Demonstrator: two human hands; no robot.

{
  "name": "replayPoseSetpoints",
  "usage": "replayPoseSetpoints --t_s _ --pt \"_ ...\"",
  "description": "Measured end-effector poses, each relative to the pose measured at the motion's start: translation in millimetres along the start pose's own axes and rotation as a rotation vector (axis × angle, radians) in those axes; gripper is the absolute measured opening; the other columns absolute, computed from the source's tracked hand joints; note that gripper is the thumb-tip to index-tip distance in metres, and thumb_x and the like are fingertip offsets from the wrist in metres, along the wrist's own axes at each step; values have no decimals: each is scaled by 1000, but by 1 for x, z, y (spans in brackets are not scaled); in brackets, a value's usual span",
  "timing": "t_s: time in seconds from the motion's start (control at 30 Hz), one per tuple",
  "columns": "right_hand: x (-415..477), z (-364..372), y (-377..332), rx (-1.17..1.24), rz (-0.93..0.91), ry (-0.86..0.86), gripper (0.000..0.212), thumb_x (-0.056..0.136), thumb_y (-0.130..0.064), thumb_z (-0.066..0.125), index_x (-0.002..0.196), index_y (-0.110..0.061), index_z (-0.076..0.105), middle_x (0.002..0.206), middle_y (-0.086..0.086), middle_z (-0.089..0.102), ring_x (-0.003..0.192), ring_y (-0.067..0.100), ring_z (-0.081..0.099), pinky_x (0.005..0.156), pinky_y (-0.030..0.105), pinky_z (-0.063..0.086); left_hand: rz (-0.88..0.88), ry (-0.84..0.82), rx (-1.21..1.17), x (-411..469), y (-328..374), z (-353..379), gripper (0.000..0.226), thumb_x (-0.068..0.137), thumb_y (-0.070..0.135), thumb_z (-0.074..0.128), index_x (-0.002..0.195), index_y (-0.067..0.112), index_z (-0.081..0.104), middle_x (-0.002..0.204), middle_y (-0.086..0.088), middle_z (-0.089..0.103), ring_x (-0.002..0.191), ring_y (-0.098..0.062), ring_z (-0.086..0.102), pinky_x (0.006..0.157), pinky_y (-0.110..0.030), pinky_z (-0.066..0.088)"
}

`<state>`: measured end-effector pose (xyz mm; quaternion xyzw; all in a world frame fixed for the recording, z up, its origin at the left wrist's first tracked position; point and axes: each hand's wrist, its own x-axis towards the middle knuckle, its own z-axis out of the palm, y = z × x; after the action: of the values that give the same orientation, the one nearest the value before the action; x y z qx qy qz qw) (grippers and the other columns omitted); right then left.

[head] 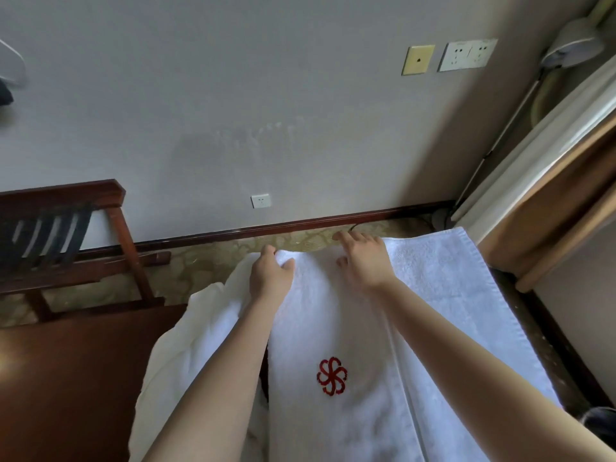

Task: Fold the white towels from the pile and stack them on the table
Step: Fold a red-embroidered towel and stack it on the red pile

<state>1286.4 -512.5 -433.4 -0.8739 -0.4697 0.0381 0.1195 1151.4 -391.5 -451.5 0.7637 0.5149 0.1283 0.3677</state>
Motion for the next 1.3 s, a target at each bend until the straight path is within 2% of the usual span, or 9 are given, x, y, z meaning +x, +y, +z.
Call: replayPoseSetpoints --t_s 0.17,0.3,0.47,0.57,0.7,0.87,1.0,1.17,1.3 --pt "-1 -3 -10 -118 11 -9 62 88 -17 50 146 -18 26 126 5 48 102 28 57 87 38 38 -5 28 47 -9 7 -3 33 91 23 58 114 3 46 109 -17 61 95 -36 59 71 -35 44" --pt "-30 -10 -14 -82 83 9 71 90 -20 46 152 -17 12 130 7 39 93 27 56 86 37 39 -68 49 16 -29 6 -13 53 89 36 61 127 5 39 129 -15 48 102 -37 56 81 -41 50" --pt "-83 -18 -27 3 195 54 80 84 -12 48 153 -21 8 139 11 32 77 27 54 74 36 39 -103 -8 -20 -77 -5 -22 78 87 43 61 145 9 21 146 -13 33 118 -36 50 92 -46 49" --pt "-116 -18 -36 -4 225 42 78 85 -15 49 152 -20 10 134 11 35 70 24 46 72 35 37 -119 -22 -59 -111 -14 -24 82 87 43 62 147 8 18 148 -13 30 123 -35 46 95 -47 47" --pt "-161 -15 -43 -16 237 -8 65 85 -22 48 146 -17 25 139 12 33 76 27 60 76 37 37 -126 23 -74 -153 -26 -22 82 85 41 66 145 7 22 143 -16 32 120 -37 47 92 -45 48" --pt "-209 -12 -44 -62 202 -61 47 90 -25 48 135 -11 40 142 16 33 82 32 62 75 37 36 -119 36 -19 -207 -42 -9 80 82 46 67 143 13 27 138 -12 34 109 -36 52 77 -37 39" --pt "-225 -14 -36 -139 131 -121 35 94 -15 42 129 -13 42 136 13 38 90 31 61 77 36 36 -88 9 39 -225 -53 -6 81 82 44 69 144 14 26 138 -14 36 115 -36 49 88 -44 42" --pt "-238 -16 -47 -189 161 -103 41 95 -17 39 136 -12 35 137 12 36 98 28 60 82 36 37 -96 -7 41 -240 -55 -12 83 80 41 69 143 11 24 134 -18 37 116 -41 46 95 -44 42" --pt "-278 -13 -56 -186 147 -56 38 95 -22 39 132 -12 42 140 14 36 93 30 61 75 36 33 -93 -17 -1 -273 -71 -11 91 81 43 69 148 9 19 146 -18 31 131 -35 36 99 -38 37"
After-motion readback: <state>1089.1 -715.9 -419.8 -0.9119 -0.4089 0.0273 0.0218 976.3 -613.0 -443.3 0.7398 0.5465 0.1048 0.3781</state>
